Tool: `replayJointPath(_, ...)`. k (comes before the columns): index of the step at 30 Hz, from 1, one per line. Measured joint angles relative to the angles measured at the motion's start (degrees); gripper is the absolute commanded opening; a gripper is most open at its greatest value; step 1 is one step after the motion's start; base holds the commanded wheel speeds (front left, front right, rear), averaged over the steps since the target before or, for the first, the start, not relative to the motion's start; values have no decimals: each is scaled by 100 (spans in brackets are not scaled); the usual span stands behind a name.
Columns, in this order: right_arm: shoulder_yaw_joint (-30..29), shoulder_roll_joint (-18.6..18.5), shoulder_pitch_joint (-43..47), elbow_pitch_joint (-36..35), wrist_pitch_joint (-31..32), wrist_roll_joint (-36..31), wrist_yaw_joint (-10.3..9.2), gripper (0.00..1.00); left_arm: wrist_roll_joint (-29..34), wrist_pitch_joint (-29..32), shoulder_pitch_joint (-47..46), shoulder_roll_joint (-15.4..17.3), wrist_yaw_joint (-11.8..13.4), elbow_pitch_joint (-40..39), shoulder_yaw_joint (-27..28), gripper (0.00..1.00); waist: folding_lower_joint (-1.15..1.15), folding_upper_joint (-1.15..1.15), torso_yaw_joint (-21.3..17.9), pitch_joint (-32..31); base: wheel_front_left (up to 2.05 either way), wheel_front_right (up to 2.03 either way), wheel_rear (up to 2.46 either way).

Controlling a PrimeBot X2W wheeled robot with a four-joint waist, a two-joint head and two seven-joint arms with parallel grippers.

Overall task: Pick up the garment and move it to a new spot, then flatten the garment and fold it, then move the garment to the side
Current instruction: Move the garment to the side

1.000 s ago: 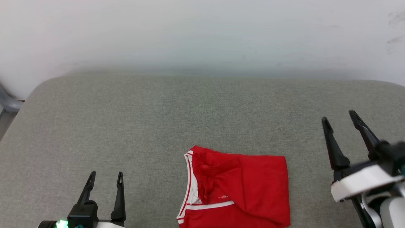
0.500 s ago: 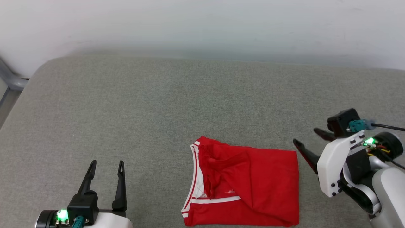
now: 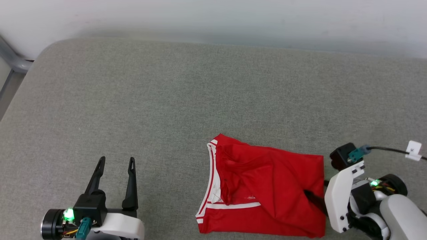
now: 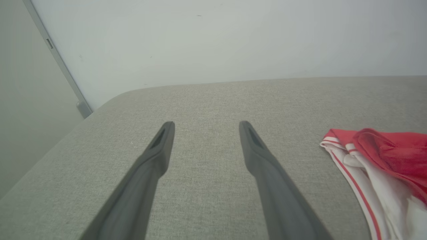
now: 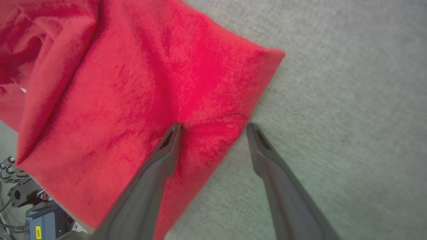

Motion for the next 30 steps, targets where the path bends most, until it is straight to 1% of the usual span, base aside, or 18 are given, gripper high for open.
replayJointPath(6,293,74,68,294,-58,34,-2,100,0,0,-92,-8,-4,5,5,100,0,0,66,165,0,0,0)
replayJointPath(10,396,68,61,411,-271,69,-12,100,0,0,-154,-9,-10,14,18,100,0,0,88,221,0,0,0)
replayJointPath(11,413,66,51,424,-342,80,-11,47,0,0,-164,-10,-10,18,23,100,0,0,84,228,0,0,0)
replayJointPath(12,426,73,42,439,-448,110,-11,0,0,0,-165,-8,-9,21,37,100,0,0,74,232,0,0,0)
replayJointPath(16,502,152,-110,492,-716,170,1,0,0,0,-164,-8,-3,41,77,100,0,0,4,217,0,0,0)
replayJointPath(21,532,140,-352,417,-987,162,3,0,1,0,-155,-8,-2,41,98,100,0,0,-145,172,0,0,0)
replayJointPath(25,550,-80,-646,212,-1222,-81,2,0,2,0,-132,-8,5,4,127,100,0,0,-322,151,0,0,0)
replayJointPath(30,559,-443,-912,-45,-1292,-356,2,0,2,-1,-73,2,20,-57,187,100,0,0,-632,161,0,0,0)
